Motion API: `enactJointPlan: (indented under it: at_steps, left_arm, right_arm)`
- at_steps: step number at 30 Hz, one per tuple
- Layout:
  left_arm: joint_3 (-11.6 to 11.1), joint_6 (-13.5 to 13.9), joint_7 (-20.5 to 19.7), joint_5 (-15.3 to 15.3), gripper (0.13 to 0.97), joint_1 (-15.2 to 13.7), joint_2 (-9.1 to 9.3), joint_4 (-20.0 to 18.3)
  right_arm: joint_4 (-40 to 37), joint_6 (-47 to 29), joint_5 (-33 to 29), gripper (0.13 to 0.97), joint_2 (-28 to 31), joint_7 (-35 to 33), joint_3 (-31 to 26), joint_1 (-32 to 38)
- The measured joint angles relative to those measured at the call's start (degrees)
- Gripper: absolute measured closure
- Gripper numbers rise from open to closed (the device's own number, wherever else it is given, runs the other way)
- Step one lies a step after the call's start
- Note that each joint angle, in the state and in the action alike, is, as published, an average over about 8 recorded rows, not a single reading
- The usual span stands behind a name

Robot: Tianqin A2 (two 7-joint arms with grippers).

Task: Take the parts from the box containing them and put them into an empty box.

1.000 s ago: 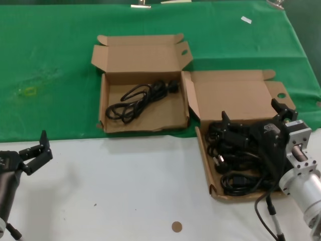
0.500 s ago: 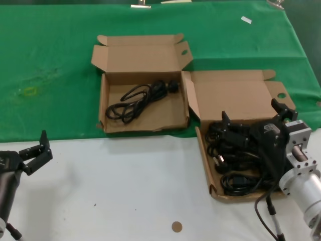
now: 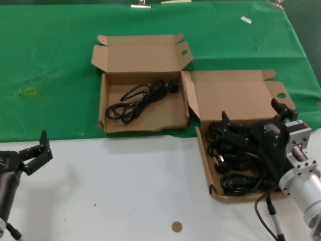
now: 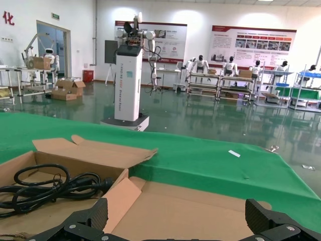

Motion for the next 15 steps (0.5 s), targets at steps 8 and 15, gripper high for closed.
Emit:
enactJointPlan:
  at_steps: [8,15]
  left_arm:
    - [0.0,0.0,0.0,0.0,0.132,0.0,0.00,0.0]
    - [0.0,0.0,0.0,0.0,0.132,0.0,0.00,0.0]
  right_arm:
    - [0.0,0.0,0.0,0.129,0.0,0.0,0.0,0.0]
    - [0.0,0.0,0.0,0.129,0.0,0.0,0.0,0.0]
